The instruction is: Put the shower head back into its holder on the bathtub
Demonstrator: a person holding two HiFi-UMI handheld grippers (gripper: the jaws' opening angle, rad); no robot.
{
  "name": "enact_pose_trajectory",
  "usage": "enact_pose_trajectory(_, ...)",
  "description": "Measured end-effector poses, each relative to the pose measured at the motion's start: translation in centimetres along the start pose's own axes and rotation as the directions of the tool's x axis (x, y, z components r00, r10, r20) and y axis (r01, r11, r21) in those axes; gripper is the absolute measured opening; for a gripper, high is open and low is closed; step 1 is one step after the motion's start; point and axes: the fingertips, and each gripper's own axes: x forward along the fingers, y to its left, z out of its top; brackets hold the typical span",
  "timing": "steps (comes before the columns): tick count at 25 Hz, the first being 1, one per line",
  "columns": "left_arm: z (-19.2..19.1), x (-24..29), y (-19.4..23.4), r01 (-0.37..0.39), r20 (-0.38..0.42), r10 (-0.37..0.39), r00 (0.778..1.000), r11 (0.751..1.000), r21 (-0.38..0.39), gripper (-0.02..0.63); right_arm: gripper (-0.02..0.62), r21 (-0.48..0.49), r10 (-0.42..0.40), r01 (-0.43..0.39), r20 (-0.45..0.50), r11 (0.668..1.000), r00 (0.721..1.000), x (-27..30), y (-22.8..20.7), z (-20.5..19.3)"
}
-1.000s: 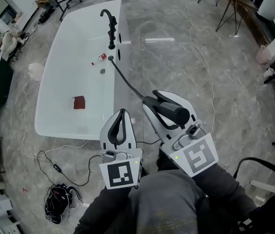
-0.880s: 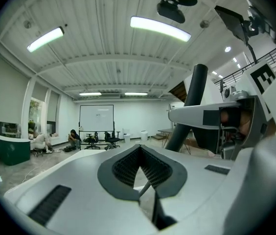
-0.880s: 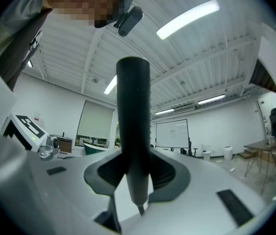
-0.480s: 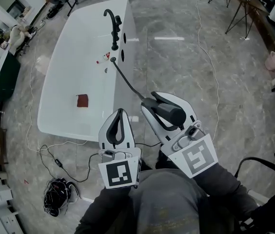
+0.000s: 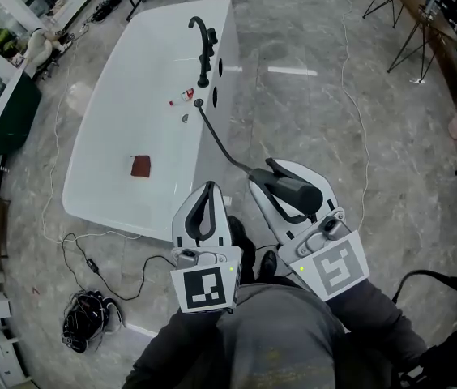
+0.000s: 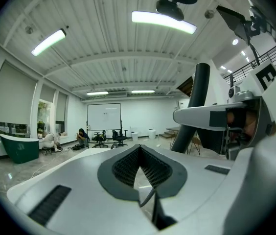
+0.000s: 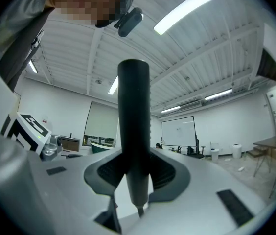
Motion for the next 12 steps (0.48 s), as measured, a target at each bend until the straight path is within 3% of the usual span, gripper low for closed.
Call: enact_pose_trajectory(12, -0.8, 5.0, 3.7, -0.03, -0.002, 0.03, 1.0, 0.999, -0.036, 0.002, 0.127, -0.015, 0.035, -0.036, -0.024, 0.999, 0.999, 5.0, -1.3, -0.8)
